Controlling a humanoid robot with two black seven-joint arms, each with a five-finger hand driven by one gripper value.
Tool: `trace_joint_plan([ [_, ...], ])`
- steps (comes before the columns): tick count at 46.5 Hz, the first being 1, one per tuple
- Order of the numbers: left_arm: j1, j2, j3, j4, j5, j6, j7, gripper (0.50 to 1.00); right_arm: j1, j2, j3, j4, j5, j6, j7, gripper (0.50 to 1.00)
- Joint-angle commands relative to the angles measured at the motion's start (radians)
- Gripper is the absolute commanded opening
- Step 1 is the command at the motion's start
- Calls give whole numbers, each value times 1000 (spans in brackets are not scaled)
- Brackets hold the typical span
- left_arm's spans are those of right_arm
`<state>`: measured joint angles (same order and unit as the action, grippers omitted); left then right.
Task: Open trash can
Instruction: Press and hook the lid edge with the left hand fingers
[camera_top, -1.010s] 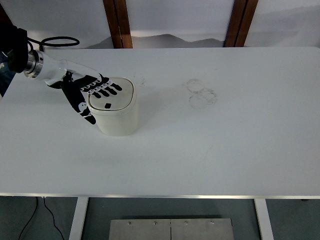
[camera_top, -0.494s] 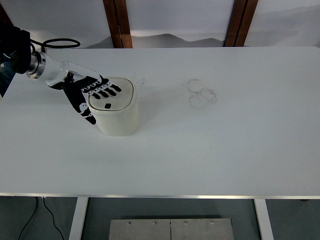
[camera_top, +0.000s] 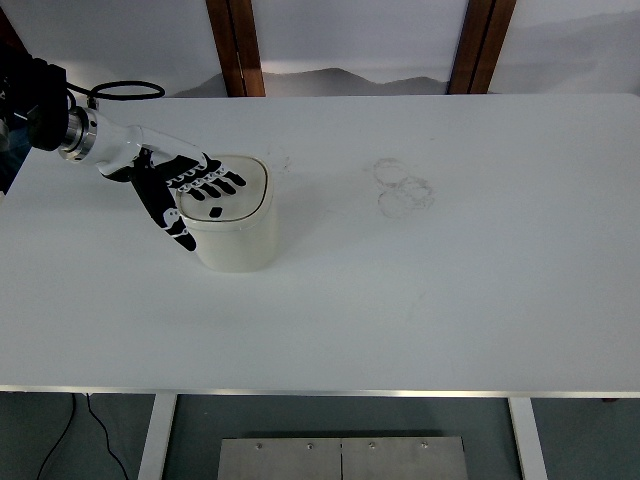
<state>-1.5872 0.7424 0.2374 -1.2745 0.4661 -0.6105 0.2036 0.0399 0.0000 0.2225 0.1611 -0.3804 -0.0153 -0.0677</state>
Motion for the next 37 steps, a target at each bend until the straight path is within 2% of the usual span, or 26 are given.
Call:
trace_joint_plan([
  [1,4,2,0,0,0,0,0,1000,0,0,0,0,0,0,0,995],
  [37,-11,14,0,3,-1,0,0,1000,0,0,-2,0,0,0,0,995],
])
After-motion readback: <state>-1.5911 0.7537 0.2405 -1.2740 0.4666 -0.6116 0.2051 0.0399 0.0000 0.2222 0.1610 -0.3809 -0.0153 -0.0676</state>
